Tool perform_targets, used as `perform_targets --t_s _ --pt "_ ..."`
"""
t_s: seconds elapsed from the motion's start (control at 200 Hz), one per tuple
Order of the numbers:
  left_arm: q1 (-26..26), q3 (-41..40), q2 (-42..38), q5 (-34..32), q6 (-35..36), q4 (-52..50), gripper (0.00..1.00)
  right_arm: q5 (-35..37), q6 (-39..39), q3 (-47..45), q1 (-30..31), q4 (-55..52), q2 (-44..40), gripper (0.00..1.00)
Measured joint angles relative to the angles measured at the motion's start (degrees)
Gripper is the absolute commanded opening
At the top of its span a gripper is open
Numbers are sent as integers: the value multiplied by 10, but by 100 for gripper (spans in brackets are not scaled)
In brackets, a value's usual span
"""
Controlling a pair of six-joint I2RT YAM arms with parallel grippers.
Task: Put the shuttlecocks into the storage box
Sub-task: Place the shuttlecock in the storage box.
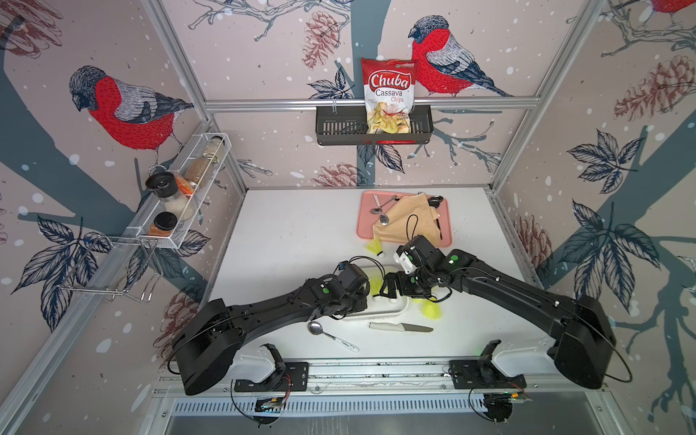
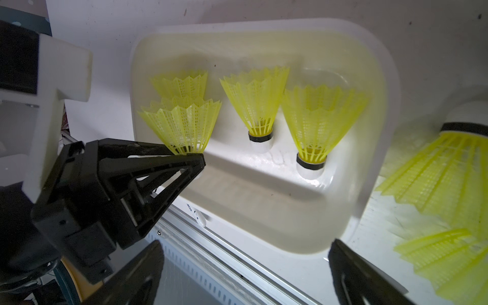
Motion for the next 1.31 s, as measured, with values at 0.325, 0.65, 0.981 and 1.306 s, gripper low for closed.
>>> perform_targets --t_s 0.325,0.65,0.981,1.306 --pt "0 0 18 0 0 2 24 0 0 -3 0 10 10 98" --pt "-1 8 40 -1 1 14 30 0 2 -3 0 20 11 98" --pt "-3 16 58 -2 5 14 37 0 10 -4 0 21 12 98" --pt "-8 18 53 -8 14 9 37 0 10 -4 0 20 14 98"
